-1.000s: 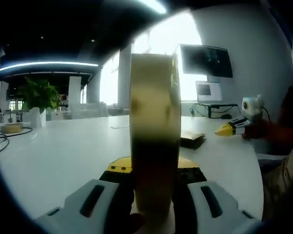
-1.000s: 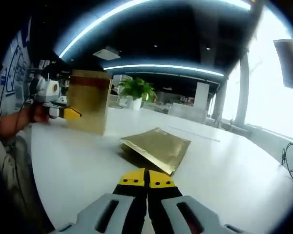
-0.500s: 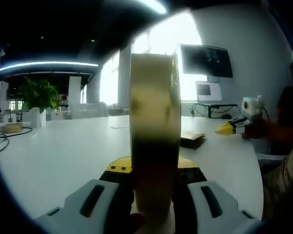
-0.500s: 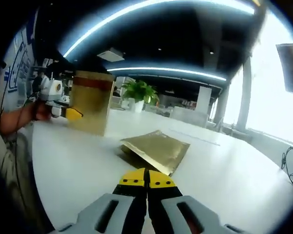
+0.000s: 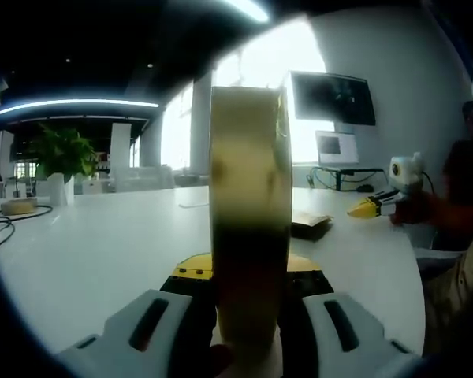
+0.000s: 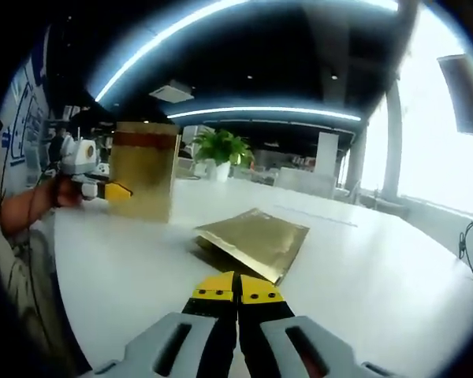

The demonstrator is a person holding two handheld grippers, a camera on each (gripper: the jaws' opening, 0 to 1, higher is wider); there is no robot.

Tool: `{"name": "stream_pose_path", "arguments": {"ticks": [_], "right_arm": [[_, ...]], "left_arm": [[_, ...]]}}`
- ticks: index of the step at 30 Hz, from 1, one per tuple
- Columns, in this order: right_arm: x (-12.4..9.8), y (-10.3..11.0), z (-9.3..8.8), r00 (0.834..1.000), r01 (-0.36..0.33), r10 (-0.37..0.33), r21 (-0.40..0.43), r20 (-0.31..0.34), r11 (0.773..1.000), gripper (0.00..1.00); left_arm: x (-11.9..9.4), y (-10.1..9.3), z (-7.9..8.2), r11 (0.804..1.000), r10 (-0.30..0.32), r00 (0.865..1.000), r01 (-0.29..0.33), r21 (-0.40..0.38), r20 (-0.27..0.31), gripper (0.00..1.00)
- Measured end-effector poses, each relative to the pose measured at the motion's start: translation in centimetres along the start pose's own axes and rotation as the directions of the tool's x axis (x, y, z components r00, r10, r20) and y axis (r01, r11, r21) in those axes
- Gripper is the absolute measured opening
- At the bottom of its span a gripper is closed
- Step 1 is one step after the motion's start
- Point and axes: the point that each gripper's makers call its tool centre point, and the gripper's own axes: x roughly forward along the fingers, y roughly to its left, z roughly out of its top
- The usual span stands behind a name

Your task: Extract single mask from mask box in order stack masks on table

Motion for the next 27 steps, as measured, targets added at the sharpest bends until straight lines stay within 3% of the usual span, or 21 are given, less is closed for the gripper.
{"name": "stream_pose_path", "arguments": {"ticks": [9, 14, 20, 23, 27], "right_arm": [[-0.1, 0.9, -0.1, 1.000, -0.004, 0.004, -0.012, -0.018, 1.000, 0.00], [-0.1, 1.3, 0.0, 0.999, -0.010, 0.011, 0.040, -0.031, 0.999, 0.00], [-0.3, 1.0, 0.2, 1.000, 0.003, -0.002, 0.076, -0.016, 0.997, 0.00], [-0.4, 0.6, 0.5, 1.000, 0.023, -0.023, 0.043, -0.001, 0.999, 0.00], [-0.2, 0.5, 0.7, 1.000, 0.027, -0.027, 0.060, -0.009, 0.998, 0.00]], "left_arm": [[0.0, 0.0, 0.0, 1.000, 0.001, 1.000, -0.001, -0.005, -0.001, 0.19], [0.0, 0.0, 0.0, 1.000, 0.001, 1.000, -0.001, -0.004, -0.001, 0.20], [0.0, 0.0, 0.0, 1.000, 0.001, 1.000, -0.001, -0.003, -0.001, 0.20], [-0.1, 0.0, 0.0, 1.000, 0.001, 1.000, -0.001, -0.003, -0.001, 0.20], [-0.1, -0.1, 0.0, 1.000, 0.000, 1.000, 0.000, -0.004, -0.001, 0.20]]}}
